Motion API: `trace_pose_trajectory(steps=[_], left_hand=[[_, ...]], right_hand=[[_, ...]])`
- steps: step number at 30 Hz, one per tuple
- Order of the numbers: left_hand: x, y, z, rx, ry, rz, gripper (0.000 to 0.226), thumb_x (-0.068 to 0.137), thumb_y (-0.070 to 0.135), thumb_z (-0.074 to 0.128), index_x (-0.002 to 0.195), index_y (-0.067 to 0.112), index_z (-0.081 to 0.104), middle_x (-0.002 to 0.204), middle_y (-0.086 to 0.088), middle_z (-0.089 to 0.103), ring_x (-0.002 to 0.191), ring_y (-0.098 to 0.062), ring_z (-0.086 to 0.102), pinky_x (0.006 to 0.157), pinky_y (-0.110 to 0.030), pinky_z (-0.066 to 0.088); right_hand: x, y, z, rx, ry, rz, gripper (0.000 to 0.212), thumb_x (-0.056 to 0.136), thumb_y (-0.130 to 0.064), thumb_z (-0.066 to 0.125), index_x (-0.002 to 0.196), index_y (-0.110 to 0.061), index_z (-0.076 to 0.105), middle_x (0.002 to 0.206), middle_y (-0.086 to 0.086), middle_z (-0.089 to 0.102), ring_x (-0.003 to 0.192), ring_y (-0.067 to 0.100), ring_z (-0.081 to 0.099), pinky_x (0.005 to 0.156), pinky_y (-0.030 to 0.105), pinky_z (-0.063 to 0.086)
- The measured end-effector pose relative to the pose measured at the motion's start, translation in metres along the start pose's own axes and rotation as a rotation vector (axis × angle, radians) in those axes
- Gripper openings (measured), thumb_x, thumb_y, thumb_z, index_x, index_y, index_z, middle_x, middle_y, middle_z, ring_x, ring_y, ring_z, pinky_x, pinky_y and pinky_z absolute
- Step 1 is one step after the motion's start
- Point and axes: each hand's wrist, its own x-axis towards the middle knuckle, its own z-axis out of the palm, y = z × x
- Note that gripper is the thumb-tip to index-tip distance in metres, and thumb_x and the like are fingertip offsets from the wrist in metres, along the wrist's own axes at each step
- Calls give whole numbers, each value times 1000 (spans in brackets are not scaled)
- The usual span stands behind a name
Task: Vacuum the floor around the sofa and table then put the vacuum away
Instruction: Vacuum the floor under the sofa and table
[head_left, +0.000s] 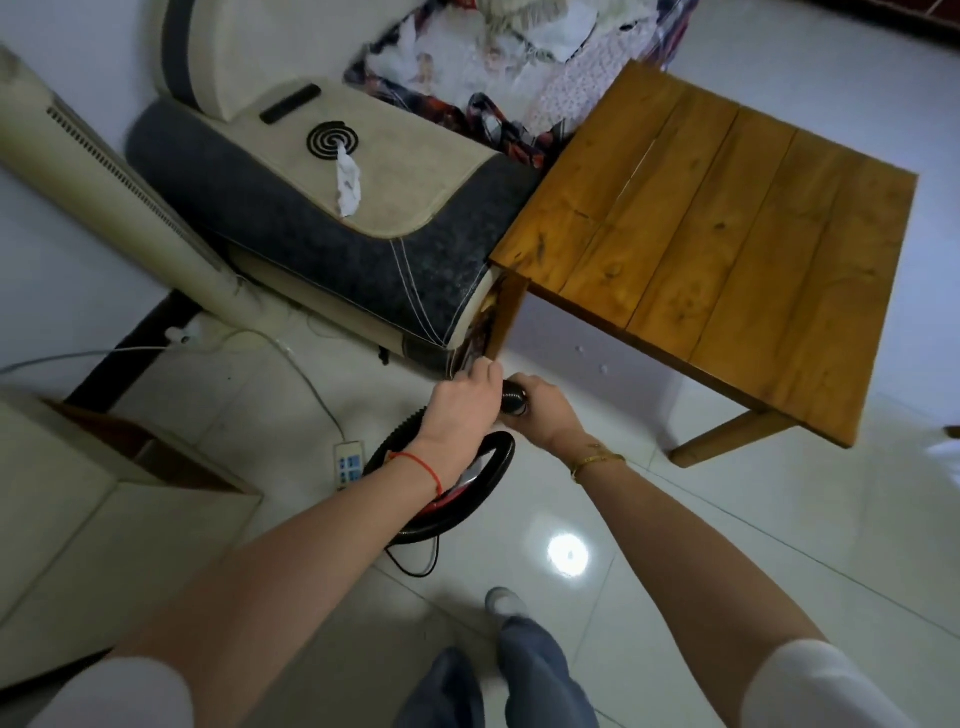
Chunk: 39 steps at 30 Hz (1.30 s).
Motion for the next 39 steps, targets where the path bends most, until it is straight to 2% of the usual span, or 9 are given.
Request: trace_pose_trajectory(steps=[2,6,9,14,19,26,32,39], left_hand=[[-3,0,-4,-37,-13,-19,38,90,12,57,122,7,37,115,-10,51,90,-21,62,65,-29,48],[-2,7,-10,-202,-70,-121,51,88,31,64,125,11,36,115,-10,55,90,-25,65,71,-34,51],[5,19,-10,-314,-139,-208,48,87,40,62,121,14,40,106,-7,64,92,-26,66,73,-35,52],[21,59,-3,-352,-222,-266,47,88,56,52,111,16,52,98,-5,65,90,-23,65,69,-31,49],[30,97,14,-262,-195,-274,44,92,55,45,112,16,52,98,-5,67,85,-24,66,66,-31,45],[21,121,67,-248,-174,-309,47,95,54,40,121,15,45,101,-3,67,83,-24,67,59,-28,39],[5,138,117,-254,-134,-355,47,94,58,38,115,16,45,97,-1,64,77,-19,66,56,-26,38],[-4,146,172,-273,-94,-353,45,93,58,40,109,17,47,89,1,64,68,-17,65,51,-25,37]], right_hand=[[-3,-2,-5,-43,-3,-33,30,78,-20,73,106,-18,61,100,6,64,92,26,60,76,26,41],[-7,-1,-14,-105,-9,-65,29,80,-18,72,107,-18,60,101,6,64,91,24,61,75,26,41],[-10,12,-19,-148,-21,-80,33,81,-19,71,112,-18,58,106,6,65,95,25,63,80,30,48],[-12,54,-34,-246,-96,-122,33,84,-19,70,114,-15,58,112,8,66,101,27,64,86,35,51],[-5,98,-45,-271,-137,-193,40,86,-27,69,121,-12,56,110,10,67,98,27,65,79,32,50],[-4,135,-16,-252,-170,-237,31,83,-31,72,102,-12,57,97,6,67,85,23,65,71,31,50],[1,163,28,-249,-203,-230,31,83,-28,72,103,-10,57,99,8,67,85,23,66,72,33,55],[10,200,76,-196,-140,-317,38,81,-33,73,109,-11,57,106,6,62,93,21,61,75,32,53]])
